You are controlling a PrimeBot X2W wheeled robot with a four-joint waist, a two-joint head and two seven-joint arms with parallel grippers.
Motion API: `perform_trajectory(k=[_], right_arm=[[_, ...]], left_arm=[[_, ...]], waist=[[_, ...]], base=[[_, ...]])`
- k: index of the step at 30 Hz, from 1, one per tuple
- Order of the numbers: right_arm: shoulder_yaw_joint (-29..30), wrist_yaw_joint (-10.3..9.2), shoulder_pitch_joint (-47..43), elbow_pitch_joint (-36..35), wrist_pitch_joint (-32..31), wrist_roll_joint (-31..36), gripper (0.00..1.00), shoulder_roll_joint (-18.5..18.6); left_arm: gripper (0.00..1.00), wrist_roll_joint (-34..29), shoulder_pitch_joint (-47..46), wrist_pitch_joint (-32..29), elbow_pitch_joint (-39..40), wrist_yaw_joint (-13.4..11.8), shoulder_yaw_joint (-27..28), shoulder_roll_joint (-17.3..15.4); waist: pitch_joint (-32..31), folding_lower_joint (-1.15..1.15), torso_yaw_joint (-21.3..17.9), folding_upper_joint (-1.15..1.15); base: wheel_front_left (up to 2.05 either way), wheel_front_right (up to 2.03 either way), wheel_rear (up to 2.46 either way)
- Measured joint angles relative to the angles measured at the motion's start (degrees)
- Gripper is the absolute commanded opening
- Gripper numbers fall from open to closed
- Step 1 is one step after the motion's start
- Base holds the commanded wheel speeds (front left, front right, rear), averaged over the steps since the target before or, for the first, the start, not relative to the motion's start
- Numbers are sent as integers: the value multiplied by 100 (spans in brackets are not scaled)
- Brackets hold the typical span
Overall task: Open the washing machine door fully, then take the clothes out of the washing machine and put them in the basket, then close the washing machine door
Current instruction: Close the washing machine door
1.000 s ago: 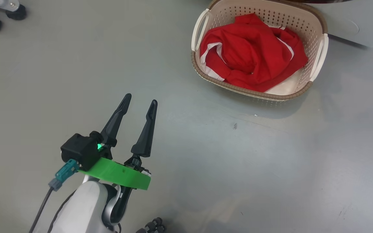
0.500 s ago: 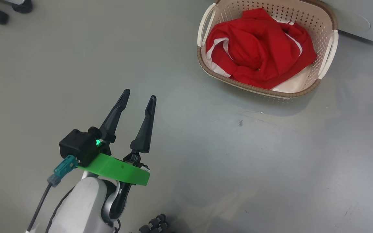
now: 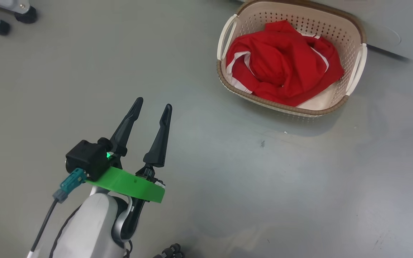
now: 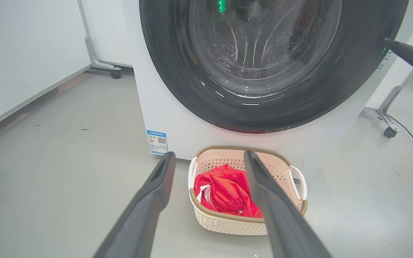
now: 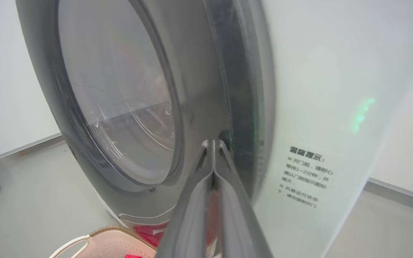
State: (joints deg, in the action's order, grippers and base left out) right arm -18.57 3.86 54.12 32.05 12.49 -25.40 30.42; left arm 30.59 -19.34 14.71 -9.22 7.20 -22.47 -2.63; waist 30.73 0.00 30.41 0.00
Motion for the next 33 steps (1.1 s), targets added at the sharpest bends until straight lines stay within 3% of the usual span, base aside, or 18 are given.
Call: perform_trajectory(k=[17,25,33], right_arm=[[-186,77,-1406,216,170,-285,0,-944],[-160,105,-2181,87,172,-386,0,-1417],[-15,103,-2830,-392,178,-382,0,-1618]], left_arm=[[100,-51,173,0,-411,0,216,-229],[100,-60,631,0,-575,0,281,-402],[100,-110,963,0,-545,0,465,-595]], waist=[[-940,0,-448,0],[-1490,0,-907,0],[-2021,0,-1555,0]], base=[[0,0,0],[0,0,0],[0,0,0]])
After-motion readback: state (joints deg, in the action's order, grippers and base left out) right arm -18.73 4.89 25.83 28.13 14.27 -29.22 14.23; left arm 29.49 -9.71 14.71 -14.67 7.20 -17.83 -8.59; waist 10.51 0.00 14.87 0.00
